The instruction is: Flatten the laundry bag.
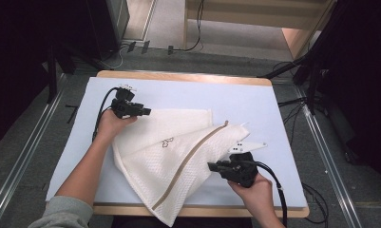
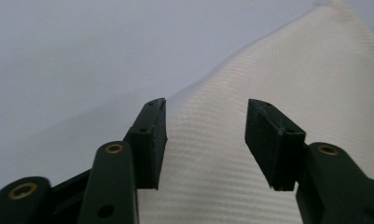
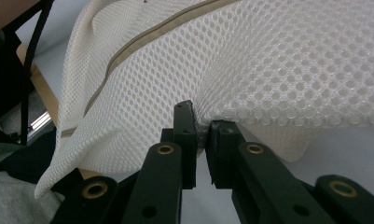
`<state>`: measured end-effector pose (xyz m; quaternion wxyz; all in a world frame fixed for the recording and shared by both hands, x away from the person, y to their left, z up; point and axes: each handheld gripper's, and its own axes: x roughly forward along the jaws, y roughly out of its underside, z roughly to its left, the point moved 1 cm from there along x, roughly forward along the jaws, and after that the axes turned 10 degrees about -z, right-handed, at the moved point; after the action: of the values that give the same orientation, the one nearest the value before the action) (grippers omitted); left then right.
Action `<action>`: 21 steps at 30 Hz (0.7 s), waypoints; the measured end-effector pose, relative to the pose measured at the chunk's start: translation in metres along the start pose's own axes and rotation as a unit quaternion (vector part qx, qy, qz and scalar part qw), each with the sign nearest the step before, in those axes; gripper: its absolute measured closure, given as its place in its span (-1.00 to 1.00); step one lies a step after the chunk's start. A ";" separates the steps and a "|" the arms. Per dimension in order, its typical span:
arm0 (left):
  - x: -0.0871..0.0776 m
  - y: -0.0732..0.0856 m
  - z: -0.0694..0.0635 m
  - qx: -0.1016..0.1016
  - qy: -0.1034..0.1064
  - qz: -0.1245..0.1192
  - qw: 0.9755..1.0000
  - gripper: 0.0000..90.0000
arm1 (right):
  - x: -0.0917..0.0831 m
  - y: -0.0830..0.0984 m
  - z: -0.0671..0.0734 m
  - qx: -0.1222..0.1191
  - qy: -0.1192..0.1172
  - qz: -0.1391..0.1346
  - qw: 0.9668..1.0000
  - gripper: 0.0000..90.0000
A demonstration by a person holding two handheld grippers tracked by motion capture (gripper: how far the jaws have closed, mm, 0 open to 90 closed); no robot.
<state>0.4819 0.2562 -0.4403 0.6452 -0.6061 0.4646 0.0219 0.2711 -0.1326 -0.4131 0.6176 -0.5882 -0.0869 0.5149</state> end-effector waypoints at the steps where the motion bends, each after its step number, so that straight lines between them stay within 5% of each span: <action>1: 0.003 0.001 0.007 0.008 -0.014 0.003 1.000 -0.02 | 0.001 0.001 0.000 0.001 0.000 0.000 1.000 0.87; 3: 0.006 0.002 0.013 0.005 -0.026 0.005 1.000 -0.10 | 0.001 0.001 0.000 -0.002 0.000 0.001 1.000 0.87; 8: 0.013 0.008 0.017 -0.007 -0.011 0.027 1.000 -0.04 | 0.002 0.001 0.000 -0.003 -0.001 0.004 1.000 0.87; 9: 0.011 0.009 0.013 0.018 -0.014 0.030 0.999 0.06 | 0.002 0.001 -0.001 -0.002 0.000 0.003 1.000 0.87; 15: 0.008 0.012 0.007 0.006 0.001 0.050 0.999 0.91 | 0.002 -0.001 -0.003 0.000 0.001 -0.002 1.000 0.87; 20: 0.006 0.010 0.006 -0.007 0.000 0.062 0.998 1.00 | 0.000 -0.003 -0.005 0.001 0.004 -0.007 1.000 0.87; 21: 0.002 0.010 0.010 -0.028 0.003 0.051 0.998 1.00 | -0.002 -0.004 -0.007 0.002 0.006 -0.010 1.000 0.87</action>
<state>0.4829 0.2659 -0.4502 0.6247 -0.5995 0.4960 0.0666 0.2772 -0.1376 -0.4112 0.6244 -0.5891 -0.0884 0.5052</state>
